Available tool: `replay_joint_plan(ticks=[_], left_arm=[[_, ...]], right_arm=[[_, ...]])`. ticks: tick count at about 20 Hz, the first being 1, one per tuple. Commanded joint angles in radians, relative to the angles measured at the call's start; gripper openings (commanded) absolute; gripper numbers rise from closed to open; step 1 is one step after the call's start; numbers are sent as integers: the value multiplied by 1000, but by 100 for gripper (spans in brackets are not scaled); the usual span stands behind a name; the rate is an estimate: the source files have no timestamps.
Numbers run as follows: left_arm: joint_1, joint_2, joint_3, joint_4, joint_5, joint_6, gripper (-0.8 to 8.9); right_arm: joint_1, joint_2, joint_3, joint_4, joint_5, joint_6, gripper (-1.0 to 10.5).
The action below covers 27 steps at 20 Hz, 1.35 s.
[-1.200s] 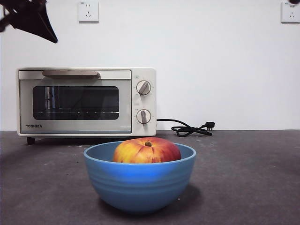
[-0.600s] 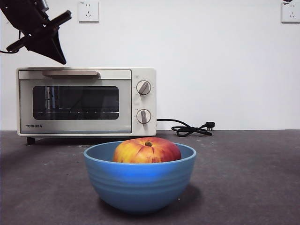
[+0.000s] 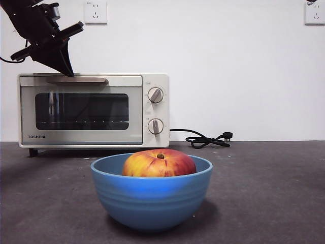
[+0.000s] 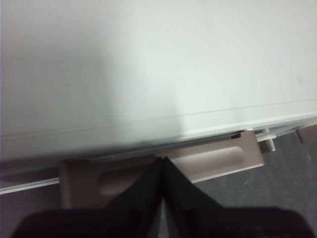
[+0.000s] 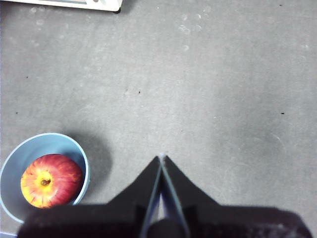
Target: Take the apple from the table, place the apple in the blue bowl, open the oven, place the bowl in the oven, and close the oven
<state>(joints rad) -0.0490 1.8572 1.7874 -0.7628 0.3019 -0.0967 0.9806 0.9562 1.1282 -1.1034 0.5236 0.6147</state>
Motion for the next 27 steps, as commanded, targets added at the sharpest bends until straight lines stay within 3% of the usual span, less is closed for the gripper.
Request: replay_joint_plan(ticks=[1,9,13,18,23,27], left_arm=[[-3,38,-17,-64,-15,18,-5],[-28,37,-18,-174,-18,45,-6],[-75,37,-40,-199,-112,64,-6],[-129,35,-59,-198,-195,55,-6],[-140,22,-63,-199,-202,55,-6],[-137,-88,-229,-77,-224,42,-6]], right_arm=[[1,2,0,5,1,11,-11],[1,2,0,5,9,11,-11],[1,2,0,4,9,10,-11],[1,2,0,2,8,6,-11],[1,2,0,2,9,-16,-11],[1,2,0,3,9,-16,-11]])
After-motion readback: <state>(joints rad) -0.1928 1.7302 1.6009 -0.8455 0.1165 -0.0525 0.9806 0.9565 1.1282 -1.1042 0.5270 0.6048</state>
